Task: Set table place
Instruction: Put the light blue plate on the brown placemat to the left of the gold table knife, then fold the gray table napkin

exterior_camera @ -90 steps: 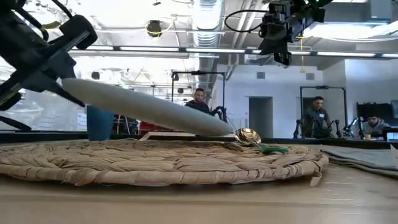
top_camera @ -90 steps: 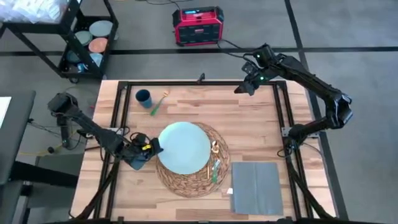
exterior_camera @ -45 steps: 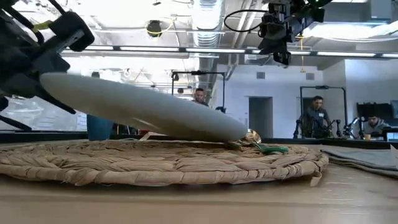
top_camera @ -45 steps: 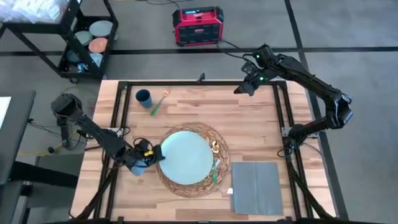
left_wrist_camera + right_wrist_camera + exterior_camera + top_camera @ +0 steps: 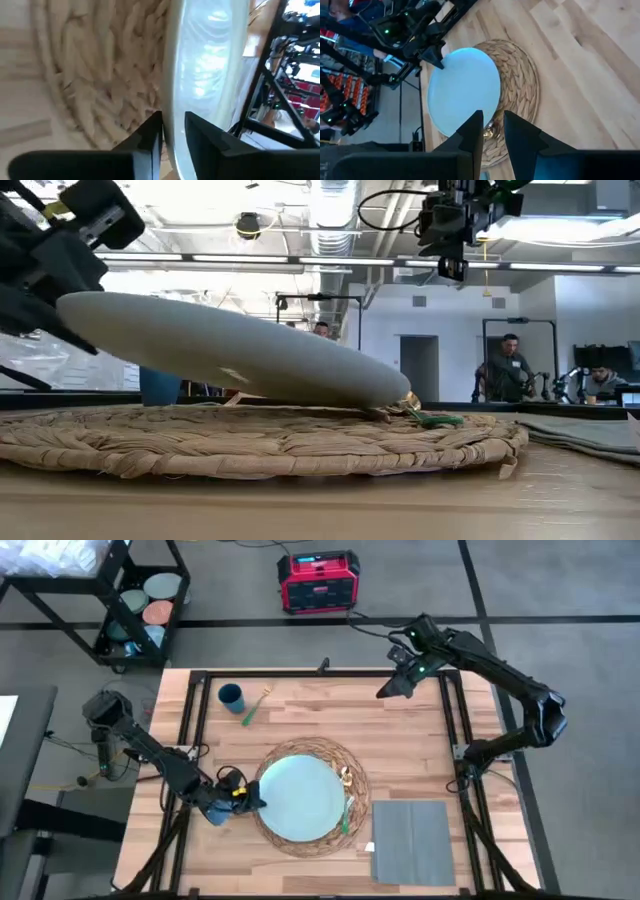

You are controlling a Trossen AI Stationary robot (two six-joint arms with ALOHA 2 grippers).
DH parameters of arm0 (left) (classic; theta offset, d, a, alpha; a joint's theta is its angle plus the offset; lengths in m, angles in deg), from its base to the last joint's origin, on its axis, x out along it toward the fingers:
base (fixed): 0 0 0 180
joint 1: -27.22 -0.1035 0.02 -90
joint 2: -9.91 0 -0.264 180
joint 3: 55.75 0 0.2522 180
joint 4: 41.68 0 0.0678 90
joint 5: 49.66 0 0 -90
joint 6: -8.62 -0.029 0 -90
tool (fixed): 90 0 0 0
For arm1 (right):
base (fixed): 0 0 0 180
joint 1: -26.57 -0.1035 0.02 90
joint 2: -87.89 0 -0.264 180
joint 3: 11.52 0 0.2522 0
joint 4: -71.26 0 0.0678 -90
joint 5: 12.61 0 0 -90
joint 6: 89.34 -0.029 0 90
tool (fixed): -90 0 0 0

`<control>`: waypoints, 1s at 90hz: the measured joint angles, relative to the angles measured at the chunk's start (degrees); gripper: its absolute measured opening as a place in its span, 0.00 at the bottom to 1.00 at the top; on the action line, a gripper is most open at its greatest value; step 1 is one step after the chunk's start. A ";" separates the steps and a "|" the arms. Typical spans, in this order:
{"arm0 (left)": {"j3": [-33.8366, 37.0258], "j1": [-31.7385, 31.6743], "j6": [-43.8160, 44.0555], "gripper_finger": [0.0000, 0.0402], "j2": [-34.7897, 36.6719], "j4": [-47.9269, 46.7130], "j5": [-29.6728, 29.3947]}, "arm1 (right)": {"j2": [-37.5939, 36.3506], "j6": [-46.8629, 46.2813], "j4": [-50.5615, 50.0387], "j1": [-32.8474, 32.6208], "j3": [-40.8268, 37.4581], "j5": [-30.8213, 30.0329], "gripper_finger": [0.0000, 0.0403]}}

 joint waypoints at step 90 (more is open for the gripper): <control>0.00 2.51 -4.76 0.30 28.16 -19.83 -0.65 | -6.37 3.55 -22.93 -9.38 -18.19 -15.37 0.16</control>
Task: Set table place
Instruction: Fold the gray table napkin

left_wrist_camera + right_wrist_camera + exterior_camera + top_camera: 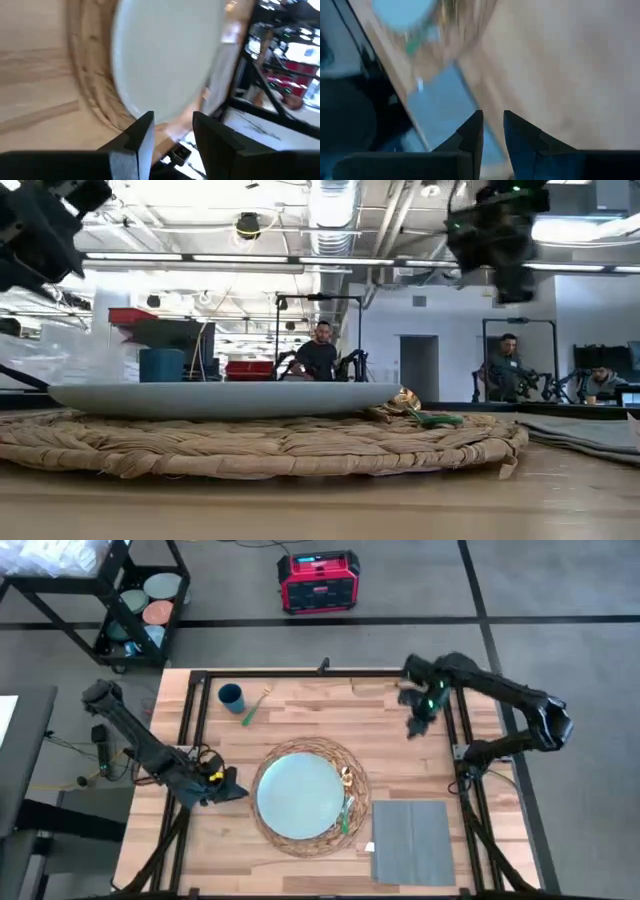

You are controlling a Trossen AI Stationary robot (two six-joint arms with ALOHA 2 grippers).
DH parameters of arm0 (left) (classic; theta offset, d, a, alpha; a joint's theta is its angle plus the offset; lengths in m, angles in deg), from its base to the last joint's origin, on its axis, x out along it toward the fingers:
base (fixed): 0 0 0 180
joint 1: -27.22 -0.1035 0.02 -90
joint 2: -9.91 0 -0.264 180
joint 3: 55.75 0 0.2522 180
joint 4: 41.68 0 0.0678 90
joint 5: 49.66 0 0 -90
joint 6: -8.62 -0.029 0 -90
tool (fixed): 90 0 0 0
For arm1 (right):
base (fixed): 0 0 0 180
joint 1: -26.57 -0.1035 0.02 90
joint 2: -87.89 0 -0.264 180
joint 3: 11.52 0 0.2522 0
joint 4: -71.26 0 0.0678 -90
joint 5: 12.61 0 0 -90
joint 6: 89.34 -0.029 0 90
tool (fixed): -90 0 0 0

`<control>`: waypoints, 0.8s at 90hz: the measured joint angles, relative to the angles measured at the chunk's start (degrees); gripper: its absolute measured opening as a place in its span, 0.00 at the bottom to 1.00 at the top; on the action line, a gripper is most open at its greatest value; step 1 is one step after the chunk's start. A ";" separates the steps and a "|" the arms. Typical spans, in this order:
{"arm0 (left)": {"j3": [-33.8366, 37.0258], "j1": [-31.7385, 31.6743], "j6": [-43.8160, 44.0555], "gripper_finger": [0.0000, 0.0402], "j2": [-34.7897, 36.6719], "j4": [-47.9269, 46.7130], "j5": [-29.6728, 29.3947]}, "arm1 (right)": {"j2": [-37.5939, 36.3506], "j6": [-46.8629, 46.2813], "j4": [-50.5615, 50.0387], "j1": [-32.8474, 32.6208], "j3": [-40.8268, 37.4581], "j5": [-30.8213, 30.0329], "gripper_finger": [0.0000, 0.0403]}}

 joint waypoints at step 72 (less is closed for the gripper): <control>0.00 -0.02 -3.08 0.30 1.81 1.20 -11.72 | -27.29 -56.41 25.65 -26.70 -38.12 -8.50 0.34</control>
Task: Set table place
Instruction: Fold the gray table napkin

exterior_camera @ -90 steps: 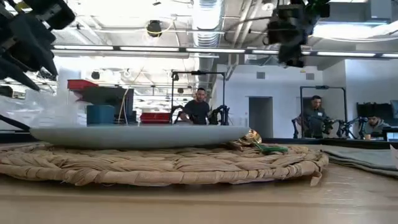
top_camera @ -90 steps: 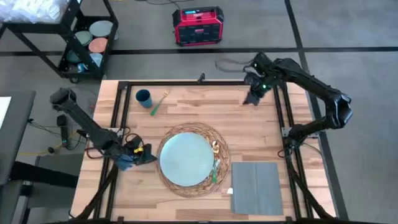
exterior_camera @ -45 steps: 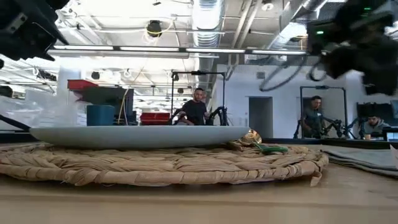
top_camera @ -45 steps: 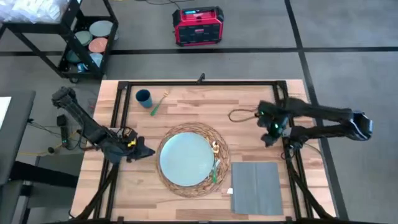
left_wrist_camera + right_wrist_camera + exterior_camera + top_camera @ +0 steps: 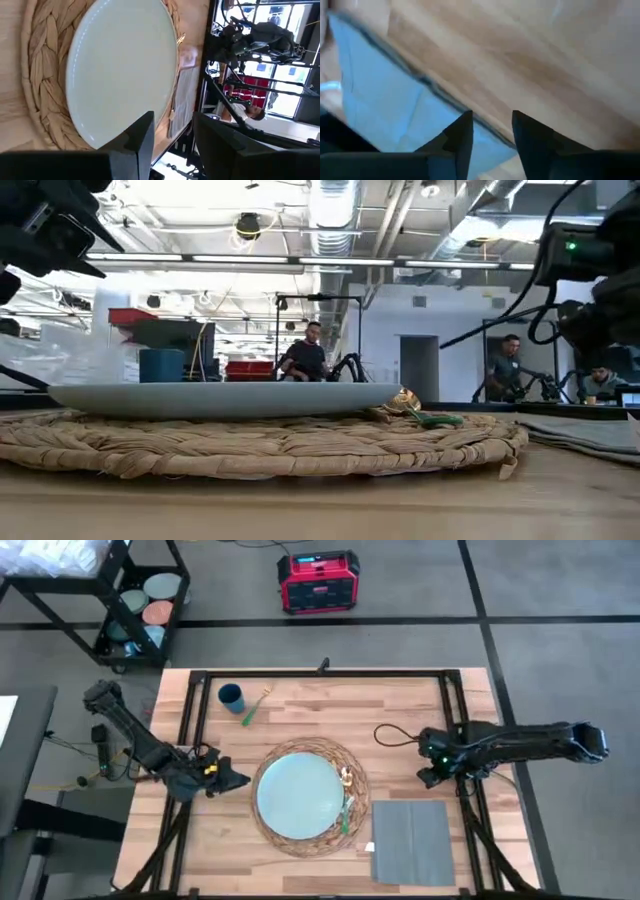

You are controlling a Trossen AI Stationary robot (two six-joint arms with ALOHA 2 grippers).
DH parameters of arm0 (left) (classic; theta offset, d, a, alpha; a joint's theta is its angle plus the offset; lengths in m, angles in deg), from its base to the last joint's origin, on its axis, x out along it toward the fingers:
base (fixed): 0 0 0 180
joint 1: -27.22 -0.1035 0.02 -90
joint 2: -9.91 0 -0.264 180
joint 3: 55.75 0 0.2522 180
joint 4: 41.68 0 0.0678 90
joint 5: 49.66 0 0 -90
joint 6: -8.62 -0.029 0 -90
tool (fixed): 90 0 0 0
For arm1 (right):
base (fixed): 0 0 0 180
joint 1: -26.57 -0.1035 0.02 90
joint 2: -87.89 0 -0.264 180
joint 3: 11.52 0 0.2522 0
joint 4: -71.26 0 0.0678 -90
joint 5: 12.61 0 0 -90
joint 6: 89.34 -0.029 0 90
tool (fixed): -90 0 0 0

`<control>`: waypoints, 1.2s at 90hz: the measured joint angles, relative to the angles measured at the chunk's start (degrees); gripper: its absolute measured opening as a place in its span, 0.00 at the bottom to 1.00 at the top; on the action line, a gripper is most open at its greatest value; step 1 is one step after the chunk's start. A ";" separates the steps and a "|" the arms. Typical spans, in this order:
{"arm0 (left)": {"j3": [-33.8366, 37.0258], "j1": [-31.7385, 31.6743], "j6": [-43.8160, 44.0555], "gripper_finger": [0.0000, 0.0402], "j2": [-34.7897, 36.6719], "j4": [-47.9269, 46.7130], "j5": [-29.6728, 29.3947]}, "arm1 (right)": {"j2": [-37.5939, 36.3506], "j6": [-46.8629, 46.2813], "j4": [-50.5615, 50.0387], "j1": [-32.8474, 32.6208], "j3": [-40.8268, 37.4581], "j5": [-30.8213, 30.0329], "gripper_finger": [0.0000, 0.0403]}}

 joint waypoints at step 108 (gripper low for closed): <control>0.00 0.00 -3.99 0.30 0.08 -2.01 -0.07 | 10.59 -75.83 22.40 -46.38 -1.20 -8.61 0.36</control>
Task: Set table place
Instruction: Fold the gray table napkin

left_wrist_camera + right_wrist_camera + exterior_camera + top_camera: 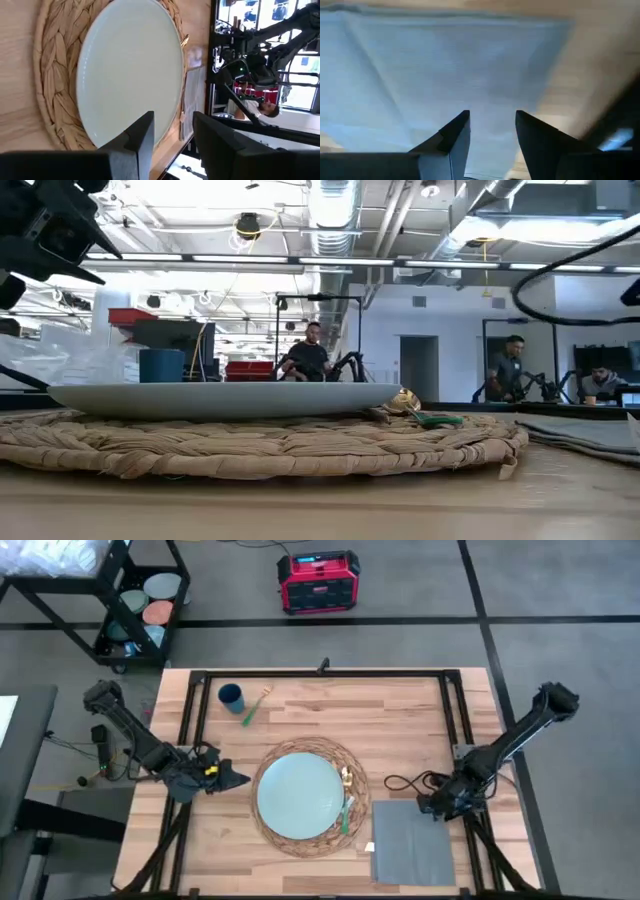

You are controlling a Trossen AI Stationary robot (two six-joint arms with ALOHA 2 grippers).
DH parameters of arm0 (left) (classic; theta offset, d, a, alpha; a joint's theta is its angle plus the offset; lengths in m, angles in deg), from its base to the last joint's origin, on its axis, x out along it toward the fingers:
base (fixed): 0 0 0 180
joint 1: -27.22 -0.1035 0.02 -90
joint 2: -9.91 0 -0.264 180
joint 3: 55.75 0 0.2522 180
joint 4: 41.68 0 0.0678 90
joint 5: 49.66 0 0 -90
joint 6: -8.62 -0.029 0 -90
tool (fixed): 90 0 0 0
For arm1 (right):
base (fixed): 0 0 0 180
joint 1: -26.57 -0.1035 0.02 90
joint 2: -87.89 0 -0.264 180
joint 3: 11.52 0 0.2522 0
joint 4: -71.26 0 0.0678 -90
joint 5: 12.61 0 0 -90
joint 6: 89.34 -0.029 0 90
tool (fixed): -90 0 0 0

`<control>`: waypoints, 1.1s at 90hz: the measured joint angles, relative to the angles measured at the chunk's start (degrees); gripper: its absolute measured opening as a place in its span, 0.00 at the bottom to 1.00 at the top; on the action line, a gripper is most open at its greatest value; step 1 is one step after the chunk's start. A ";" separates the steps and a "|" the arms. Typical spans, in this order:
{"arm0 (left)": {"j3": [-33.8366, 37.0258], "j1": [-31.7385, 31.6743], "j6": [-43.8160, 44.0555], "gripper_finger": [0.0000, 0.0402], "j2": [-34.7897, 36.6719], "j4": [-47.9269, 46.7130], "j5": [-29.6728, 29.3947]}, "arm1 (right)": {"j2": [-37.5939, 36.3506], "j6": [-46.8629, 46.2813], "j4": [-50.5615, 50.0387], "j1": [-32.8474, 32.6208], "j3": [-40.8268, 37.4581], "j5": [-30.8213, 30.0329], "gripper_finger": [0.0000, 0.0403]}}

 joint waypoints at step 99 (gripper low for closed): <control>0.00 0.02 2.27 0.30 0.01 -2.46 0.59 | 11.31 12.96 4.84 10.15 1.92 11.34 0.11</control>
